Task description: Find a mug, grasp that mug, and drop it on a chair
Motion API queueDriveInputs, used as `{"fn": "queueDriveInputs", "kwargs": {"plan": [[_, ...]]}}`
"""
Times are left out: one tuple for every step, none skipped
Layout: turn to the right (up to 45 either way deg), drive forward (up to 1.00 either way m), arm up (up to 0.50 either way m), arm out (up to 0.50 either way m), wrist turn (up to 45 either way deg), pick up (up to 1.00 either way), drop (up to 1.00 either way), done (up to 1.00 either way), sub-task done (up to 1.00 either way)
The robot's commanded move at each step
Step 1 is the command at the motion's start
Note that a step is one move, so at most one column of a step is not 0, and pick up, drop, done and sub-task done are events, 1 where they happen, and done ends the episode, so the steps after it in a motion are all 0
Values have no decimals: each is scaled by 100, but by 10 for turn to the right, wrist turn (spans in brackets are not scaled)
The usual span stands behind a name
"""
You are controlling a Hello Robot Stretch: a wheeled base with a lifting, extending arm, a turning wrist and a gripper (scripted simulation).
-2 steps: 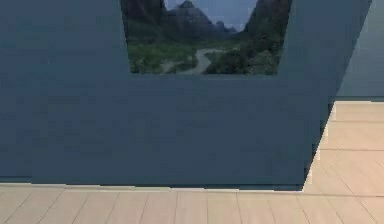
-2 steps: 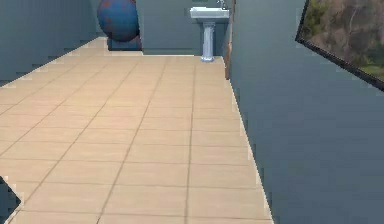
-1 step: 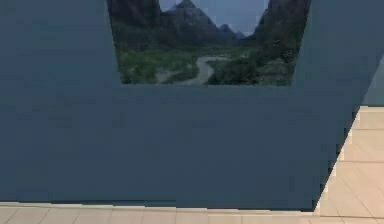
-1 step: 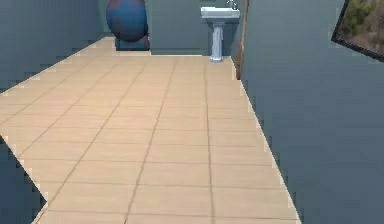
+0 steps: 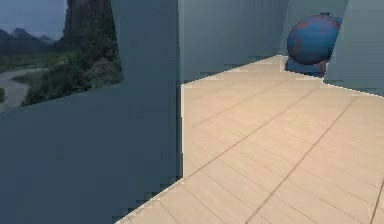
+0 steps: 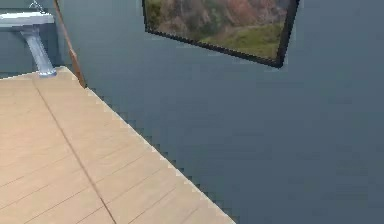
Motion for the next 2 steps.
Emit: {"fn": "queueDriveInputs", "kwargs": {"plan": [[270,0,0,0,0,0,0,0,0],[0,5,0,0,0,0,0,0,0]]}}
